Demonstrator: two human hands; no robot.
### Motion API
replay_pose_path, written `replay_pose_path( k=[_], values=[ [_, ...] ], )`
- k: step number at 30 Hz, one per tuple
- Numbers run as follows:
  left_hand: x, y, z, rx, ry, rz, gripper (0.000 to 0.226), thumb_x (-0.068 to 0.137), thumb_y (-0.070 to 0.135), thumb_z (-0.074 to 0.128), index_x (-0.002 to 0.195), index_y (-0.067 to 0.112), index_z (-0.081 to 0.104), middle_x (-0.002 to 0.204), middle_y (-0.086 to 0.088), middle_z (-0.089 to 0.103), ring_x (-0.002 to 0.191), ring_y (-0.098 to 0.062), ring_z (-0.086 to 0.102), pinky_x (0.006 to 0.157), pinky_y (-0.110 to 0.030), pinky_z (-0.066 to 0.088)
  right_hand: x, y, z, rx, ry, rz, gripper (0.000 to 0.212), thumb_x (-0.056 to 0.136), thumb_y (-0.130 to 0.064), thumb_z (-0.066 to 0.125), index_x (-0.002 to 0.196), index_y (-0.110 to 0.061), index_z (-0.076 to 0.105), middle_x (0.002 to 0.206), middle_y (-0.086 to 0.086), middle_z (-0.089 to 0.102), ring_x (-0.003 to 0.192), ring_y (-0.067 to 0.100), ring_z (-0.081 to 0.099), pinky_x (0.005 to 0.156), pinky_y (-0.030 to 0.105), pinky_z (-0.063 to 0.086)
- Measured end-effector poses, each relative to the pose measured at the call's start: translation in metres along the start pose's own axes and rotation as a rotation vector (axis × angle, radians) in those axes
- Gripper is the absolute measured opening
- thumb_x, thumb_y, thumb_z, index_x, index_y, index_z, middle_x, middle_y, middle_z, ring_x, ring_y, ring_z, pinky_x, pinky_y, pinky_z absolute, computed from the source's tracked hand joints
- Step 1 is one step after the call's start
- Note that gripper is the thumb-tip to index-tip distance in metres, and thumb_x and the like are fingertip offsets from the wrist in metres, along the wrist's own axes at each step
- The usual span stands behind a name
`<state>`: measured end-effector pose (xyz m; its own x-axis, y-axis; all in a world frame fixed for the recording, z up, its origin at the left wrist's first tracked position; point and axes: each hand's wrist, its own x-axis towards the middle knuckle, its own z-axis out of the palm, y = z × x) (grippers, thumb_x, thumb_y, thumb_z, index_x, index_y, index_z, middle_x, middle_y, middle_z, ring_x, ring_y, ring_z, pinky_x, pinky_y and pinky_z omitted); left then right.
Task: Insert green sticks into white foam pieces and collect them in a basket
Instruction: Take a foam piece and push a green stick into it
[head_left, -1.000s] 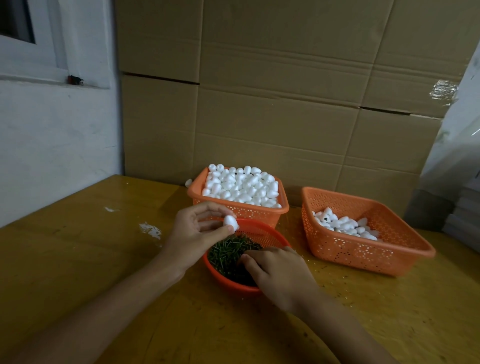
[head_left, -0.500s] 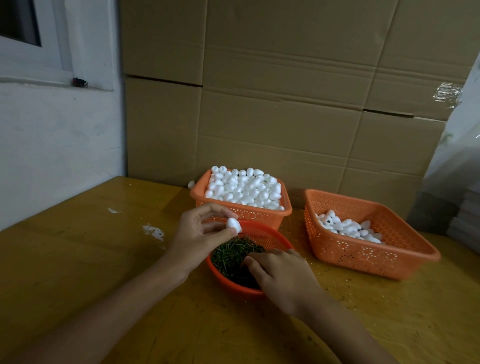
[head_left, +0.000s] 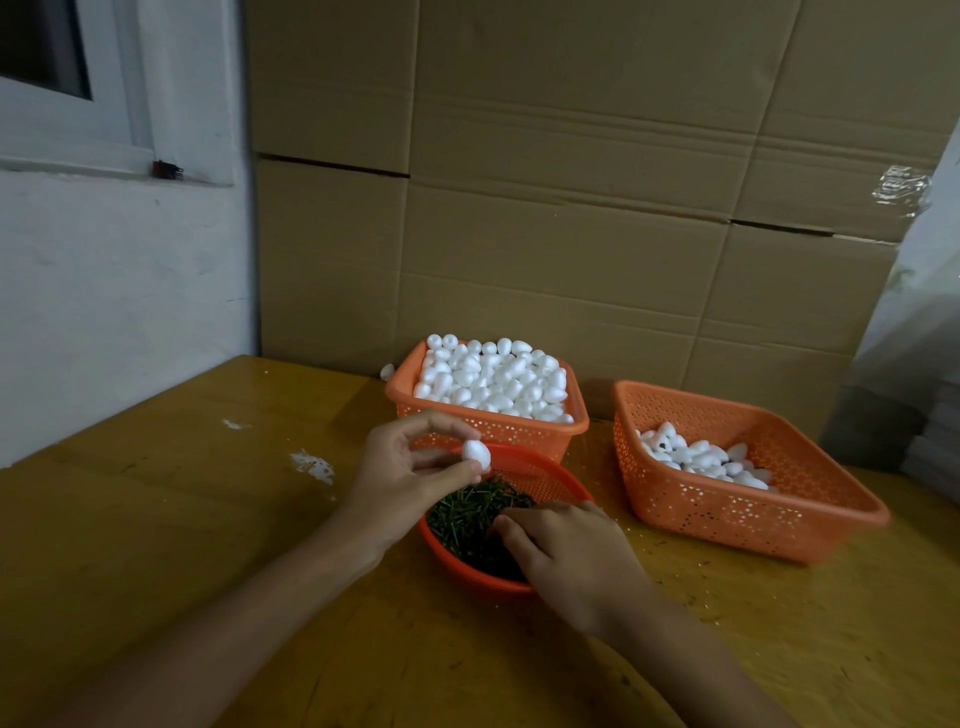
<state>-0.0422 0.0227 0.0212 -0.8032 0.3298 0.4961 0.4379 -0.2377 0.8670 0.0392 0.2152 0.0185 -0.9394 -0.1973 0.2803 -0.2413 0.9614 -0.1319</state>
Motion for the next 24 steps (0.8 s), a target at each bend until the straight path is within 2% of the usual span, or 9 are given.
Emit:
replay_pose_path(
  k=[2, 5, 11, 16, 20, 24],
  values=[
    [-0.0005, -0.0005, 0.0001, 0.009, -0.013, 0.004, 0.028, 0.084, 0.000, 0.084, 0.103, 0.020, 0.077, 0.105, -0.007, 0.080, 0.096, -0.029, 0.079, 0.085, -0.035, 0.064, 0.0004, -0.0004, -0.0004, -0.004, -0.003, 0.003, 0.044, 0.112, -0.049, 0.025, 0.089, -0.032, 0.058, 0.081, -0.005, 0.062, 0.079, 0.012, 0.058, 0.079, 0.033, 0.031],
    [0.0000, 0.0009, -0.0004, 0.022, -0.021, 0.026, 0.029, 0.083, 0.001, 0.084, 0.103, 0.022, 0.078, 0.103, -0.007, 0.081, 0.094, -0.027, 0.080, 0.083, -0.030, 0.063, 0.0009, -0.0025, -0.0028, 0.009, -0.012, 0.003, 0.040, 0.112, -0.048, 0.026, 0.083, -0.037, 0.050, 0.075, -0.007, 0.057, 0.076, 0.011, 0.055, 0.081, 0.035, 0.034],
    [-0.0012, 0.0006, -0.0006, 0.058, -0.016, 0.054, 0.027, 0.082, 0.004, 0.087, 0.098, 0.024, 0.080, 0.106, -0.002, 0.080, 0.099, -0.022, 0.079, 0.085, -0.029, 0.062, 0.0004, -0.0018, -0.0014, -0.002, -0.026, 0.017, 0.044, 0.112, -0.049, 0.026, 0.097, -0.032, 0.064, 0.085, -0.006, 0.066, 0.084, 0.011, 0.060, 0.085, 0.035, 0.036],
    [-0.0008, -0.0002, -0.0008, 0.066, 0.010, 0.062, 0.024, 0.081, 0.007, 0.088, 0.095, 0.025, 0.081, 0.111, 0.000, 0.077, 0.103, -0.019, 0.077, 0.087, -0.028, 0.061, 0.0004, -0.0026, -0.0021, -0.002, -0.025, 0.013, 0.042, 0.112, -0.049, 0.026, 0.092, -0.033, 0.060, 0.084, -0.006, 0.064, 0.081, 0.011, 0.059, 0.081, 0.034, 0.033],
    [-0.0003, -0.0001, 0.0006, 0.037, -0.004, 0.034, 0.030, 0.083, 0.005, 0.087, 0.102, 0.026, 0.080, 0.110, 0.000, 0.080, 0.103, -0.020, 0.078, 0.086, -0.026, 0.061, 0.0005, -0.0021, -0.0029, -0.004, -0.029, 0.018, 0.044, 0.112, -0.049, 0.026, 0.101, -0.032, 0.065, 0.088, -0.007, 0.066, 0.086, 0.010, 0.061, 0.086, 0.035, 0.037],
    [-0.0005, -0.0008, 0.0001, 0.031, 0.005, 0.018, 0.027, 0.082, 0.004, 0.087, 0.100, 0.022, 0.079, 0.108, -0.003, 0.080, 0.103, -0.021, 0.078, 0.085, -0.027, 0.062, 0.0006, -0.0032, -0.0031, -0.016, -0.036, 0.016, 0.042, 0.112, -0.049, 0.026, 0.094, -0.032, 0.060, 0.083, -0.007, 0.063, 0.083, 0.011, 0.059, 0.083, 0.035, 0.035]
  ],
)
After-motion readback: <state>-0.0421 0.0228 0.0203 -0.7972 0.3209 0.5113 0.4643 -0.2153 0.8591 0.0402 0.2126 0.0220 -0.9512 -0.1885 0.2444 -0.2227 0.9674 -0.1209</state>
